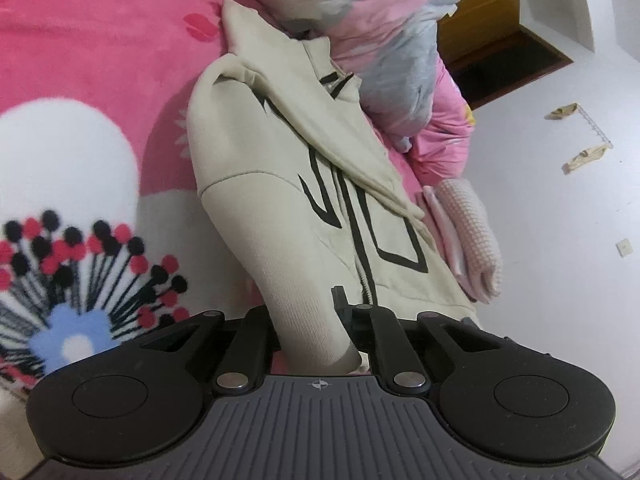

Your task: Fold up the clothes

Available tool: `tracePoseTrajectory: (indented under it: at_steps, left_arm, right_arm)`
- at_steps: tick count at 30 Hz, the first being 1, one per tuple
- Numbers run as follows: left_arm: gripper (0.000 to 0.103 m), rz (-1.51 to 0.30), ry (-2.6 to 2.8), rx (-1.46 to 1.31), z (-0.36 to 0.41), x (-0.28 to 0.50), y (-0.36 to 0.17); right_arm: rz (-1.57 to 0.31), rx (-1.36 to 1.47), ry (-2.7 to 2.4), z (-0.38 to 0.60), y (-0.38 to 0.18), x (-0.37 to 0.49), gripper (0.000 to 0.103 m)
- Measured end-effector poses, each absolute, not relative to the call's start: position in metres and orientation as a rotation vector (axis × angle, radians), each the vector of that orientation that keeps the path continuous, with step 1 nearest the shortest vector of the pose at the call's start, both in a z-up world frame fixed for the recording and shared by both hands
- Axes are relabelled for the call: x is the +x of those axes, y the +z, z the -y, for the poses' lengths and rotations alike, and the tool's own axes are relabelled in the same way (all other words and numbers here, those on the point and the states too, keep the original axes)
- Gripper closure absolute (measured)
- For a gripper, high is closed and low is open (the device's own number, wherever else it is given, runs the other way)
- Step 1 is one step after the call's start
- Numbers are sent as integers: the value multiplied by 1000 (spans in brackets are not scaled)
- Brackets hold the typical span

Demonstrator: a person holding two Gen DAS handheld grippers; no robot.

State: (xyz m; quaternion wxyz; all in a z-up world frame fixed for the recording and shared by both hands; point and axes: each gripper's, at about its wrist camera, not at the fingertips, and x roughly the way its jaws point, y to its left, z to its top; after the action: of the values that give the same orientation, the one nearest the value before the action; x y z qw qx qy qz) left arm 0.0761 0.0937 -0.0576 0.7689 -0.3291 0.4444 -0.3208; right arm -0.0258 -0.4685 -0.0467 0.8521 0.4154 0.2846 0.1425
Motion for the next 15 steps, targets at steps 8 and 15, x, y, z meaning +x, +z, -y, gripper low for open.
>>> tracePoseTrajectory:
  at_steps: [8,15]
  left_arm:
    - [95,-992,-720,-683,-115,39,-57]
    - [91,-1073,-675,-665,-117,27,-87]
  right_arm:
    - [-611,918,314,459,-55,-85,98]
    - [-691,934,234,460,-86,-105,97]
